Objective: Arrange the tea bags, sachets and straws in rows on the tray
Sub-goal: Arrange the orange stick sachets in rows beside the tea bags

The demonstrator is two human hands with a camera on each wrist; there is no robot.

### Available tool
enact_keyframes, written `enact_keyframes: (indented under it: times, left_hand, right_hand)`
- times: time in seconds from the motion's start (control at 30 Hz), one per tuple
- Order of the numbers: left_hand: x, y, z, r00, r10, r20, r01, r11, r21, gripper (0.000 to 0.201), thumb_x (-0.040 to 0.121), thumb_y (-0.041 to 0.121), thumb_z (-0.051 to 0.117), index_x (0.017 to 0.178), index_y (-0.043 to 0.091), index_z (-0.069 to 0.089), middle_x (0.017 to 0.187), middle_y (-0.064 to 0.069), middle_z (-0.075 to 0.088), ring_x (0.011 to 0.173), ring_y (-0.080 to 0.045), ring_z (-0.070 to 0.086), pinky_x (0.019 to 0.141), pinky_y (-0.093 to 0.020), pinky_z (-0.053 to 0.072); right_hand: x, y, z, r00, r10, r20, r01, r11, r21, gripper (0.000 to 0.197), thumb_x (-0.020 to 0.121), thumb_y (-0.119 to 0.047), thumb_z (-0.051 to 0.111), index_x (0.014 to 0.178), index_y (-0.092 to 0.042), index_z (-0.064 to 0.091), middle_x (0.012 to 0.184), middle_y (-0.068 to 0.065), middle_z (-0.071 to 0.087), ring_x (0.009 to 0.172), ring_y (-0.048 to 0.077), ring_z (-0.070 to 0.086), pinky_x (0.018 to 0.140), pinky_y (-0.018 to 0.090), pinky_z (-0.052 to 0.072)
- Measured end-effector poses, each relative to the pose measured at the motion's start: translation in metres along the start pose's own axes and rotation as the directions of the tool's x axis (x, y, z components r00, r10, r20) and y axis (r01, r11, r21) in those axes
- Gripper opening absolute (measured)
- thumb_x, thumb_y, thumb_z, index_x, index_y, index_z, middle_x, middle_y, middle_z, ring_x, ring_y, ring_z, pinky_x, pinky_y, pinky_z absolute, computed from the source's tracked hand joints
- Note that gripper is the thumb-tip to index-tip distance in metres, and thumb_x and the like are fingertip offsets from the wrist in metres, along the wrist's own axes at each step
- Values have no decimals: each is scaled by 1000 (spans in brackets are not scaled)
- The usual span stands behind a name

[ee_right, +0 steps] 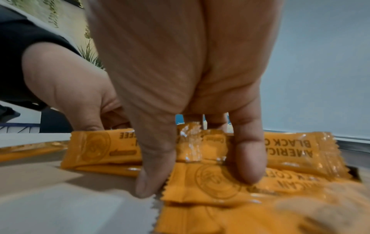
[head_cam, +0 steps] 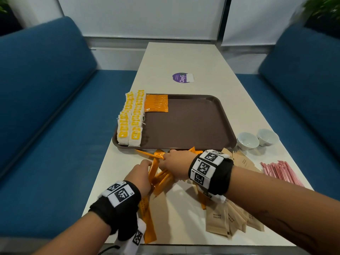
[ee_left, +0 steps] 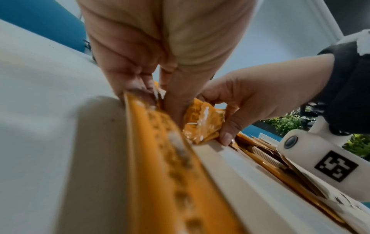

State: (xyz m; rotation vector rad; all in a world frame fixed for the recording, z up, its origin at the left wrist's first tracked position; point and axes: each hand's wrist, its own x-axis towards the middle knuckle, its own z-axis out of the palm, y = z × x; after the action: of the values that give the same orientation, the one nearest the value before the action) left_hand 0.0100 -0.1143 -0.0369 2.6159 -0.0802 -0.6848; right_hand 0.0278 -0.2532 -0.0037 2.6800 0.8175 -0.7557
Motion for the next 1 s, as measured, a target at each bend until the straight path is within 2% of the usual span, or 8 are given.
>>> enact_keyframes:
  times: [0.23,0.33,0.4,0.53,0.67,0.8,0.9,1.0]
  left_hand:
    - [6,-4,-4,999,-25,31,28,996,-88,48,88,7,58,130,21,40,111,-6,62,98,-22,62,86,-32,53]
    - [6,-7,-10,997,35,64,-21,980,-196,19,89,7,55,104,18,51,85,-2,59,79,-21,58,76,-33,52]
    - [6,-10,-15,994,64,89,-36,956,-292,17,89,3,51,84,19,50,72,-3,52,70,-22,52,71,-37,50]
    - [9,-14,-25,998,53,44,-16,802,-598,22,94,-3,38,84,14,50,75,-10,55,63,-21,51,57,-29,43]
    - [10,-6,-35,999,42,-7,-31,616,-787,31,91,-9,35,94,16,54,77,-6,51,62,-17,44,59,-29,43]
    - [1,12,-42,995,99,-30,-66,389,-919,9,95,19,48,101,16,53,70,0,39,56,-10,33,54,-24,34]
    - [-3,21,-45,988,149,-45,-96,359,-929,50,71,55,53,107,20,53,73,3,43,61,-11,37,59,-26,34]
    - [4,22,-48,994,82,-74,-96,317,-943,69,64,62,53,121,23,54,98,2,63,87,-14,56,75,-33,47]
  right_hand:
    - [-1,2,1,997,29,-71,-25,998,53,37,90,-15,61,124,-19,48,118,9,52,113,27,46,83,37,45]
    - [-3,5,-2,994,59,-96,-50,995,89,33,92,-8,54,124,-17,49,116,9,53,112,27,47,85,39,48]
    - [-4,9,-5,990,79,-119,-65,991,119,32,93,-7,50,124,-17,49,116,9,53,113,28,48,89,42,49]
    - [-10,16,-18,967,157,-202,-104,962,252,35,95,-11,50,129,-17,46,117,8,53,111,27,50,89,43,49]
    - [-16,20,-43,893,288,-345,-84,861,501,13,94,-11,50,107,-14,49,97,4,54,86,20,54,76,34,47]
    - [-16,4,-62,863,357,-358,41,656,753,15,92,-15,56,96,-14,42,78,-5,43,66,8,42,60,24,36]
    - [-8,-11,-61,878,337,-340,73,608,791,12,92,-7,53,93,-13,43,81,0,46,71,12,47,67,28,43]
    - [-6,-23,-59,882,330,-337,84,594,800,22,90,2,49,110,-8,48,94,5,51,81,16,53,62,19,41]
